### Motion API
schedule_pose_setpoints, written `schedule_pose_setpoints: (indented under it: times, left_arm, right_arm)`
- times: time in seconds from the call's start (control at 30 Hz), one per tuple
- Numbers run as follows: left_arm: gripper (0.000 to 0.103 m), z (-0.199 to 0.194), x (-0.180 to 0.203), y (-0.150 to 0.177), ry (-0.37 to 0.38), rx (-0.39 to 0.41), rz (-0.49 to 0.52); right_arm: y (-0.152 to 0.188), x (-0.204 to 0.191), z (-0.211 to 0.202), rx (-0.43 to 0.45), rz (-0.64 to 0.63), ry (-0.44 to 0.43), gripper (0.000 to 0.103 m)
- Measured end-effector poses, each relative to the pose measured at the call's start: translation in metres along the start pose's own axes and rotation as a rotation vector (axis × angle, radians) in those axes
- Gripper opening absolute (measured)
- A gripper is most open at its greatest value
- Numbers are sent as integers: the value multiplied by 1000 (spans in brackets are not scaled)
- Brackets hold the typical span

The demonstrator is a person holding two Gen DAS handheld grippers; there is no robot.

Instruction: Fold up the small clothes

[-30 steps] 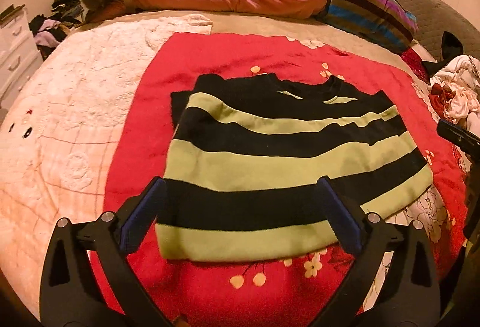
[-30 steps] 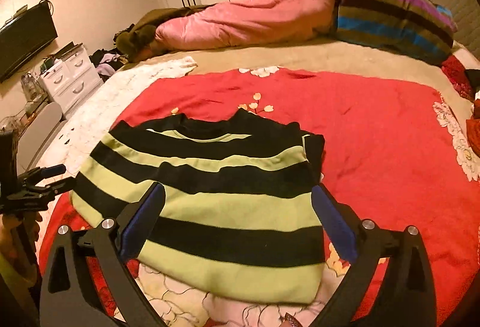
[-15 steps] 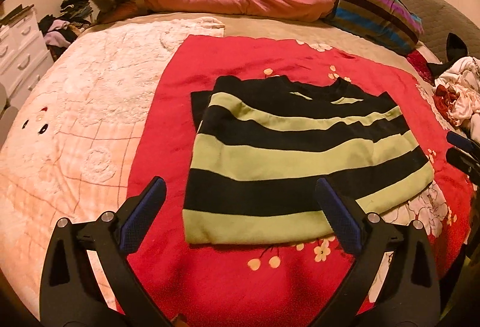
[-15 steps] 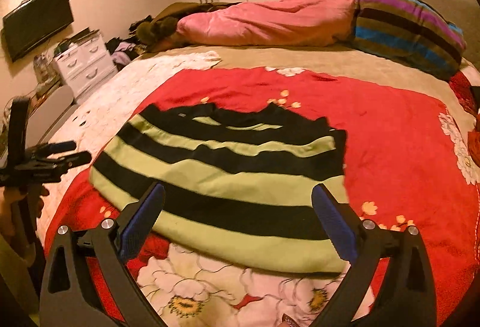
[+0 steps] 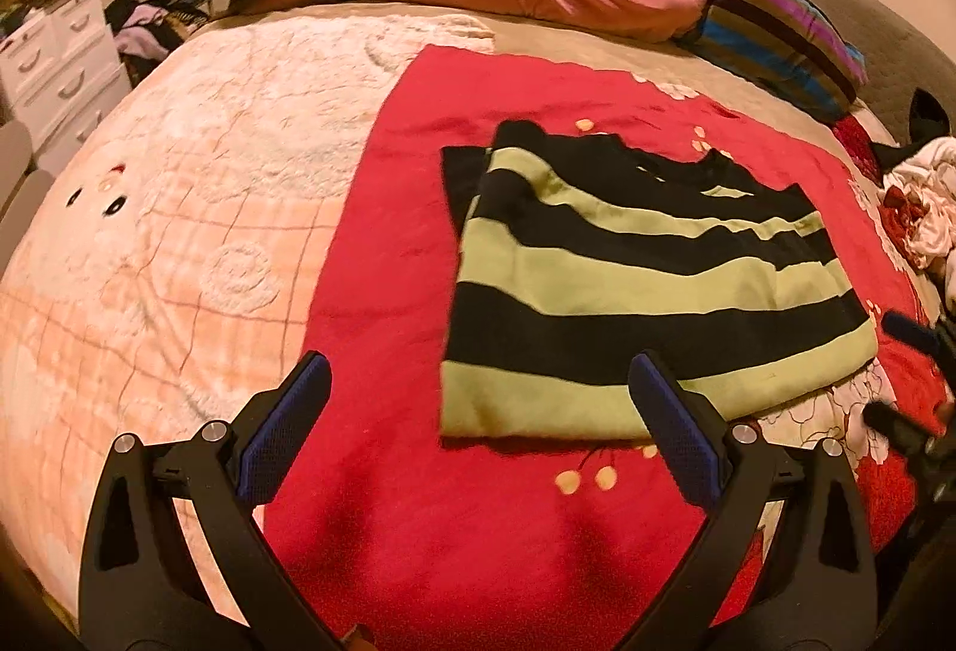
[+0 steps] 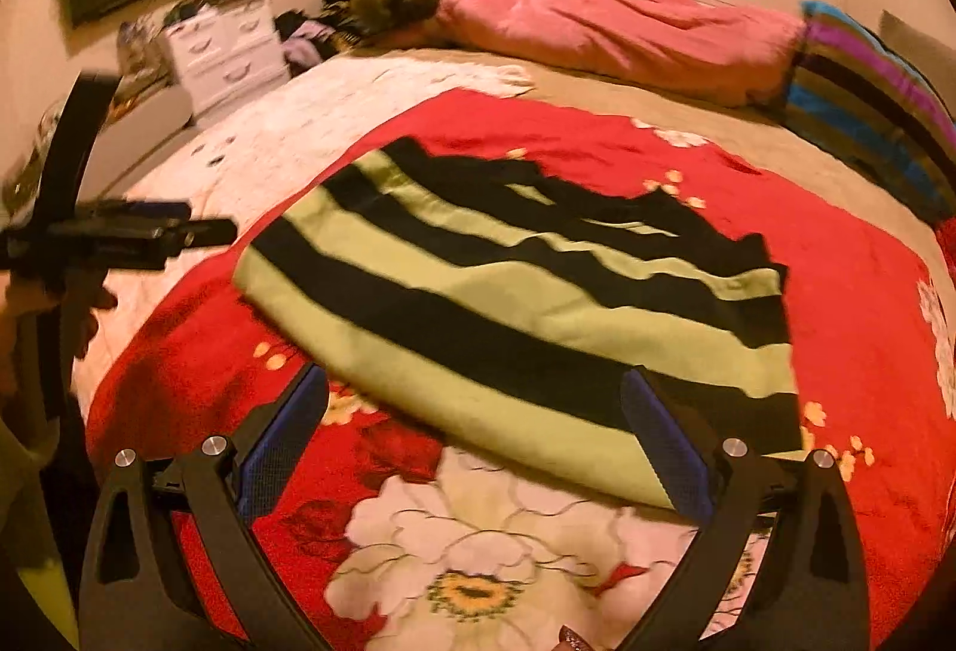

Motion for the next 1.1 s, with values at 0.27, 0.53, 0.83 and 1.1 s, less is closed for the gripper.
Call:
schedule_pose_setpoints:
  times: [0.27, 0.53, 0.83, 1.1]
  left_arm:
    - [94, 2, -42, 11, -23, -21, -112]
    - [94, 10, -77, -11, 29, -24, -248]
    - [93, 74, -75, -67, 159, -167, -287]
    - [93, 122, -55, -88, 290, -252, -328]
  right_arm:
    - [-1, -53, 32, -45, -69, -38, 98]
    - [-12, -95, 72, -45, -181, 2, 98]
    - [-24, -131, 124, -42, -293, 45, 98]
    - [-36, -137, 159, -33, -327, 110, 59]
Point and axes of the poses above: each gripper's, at about its wrist camera, not at the fingertips, and z roughly the way its jaws point, x to its right, y to its underside, the point moved 1 cm from there along z, roughly the way its jaws point, and after that the axes turned 3 degrees about -z, right-handed, at the moved point
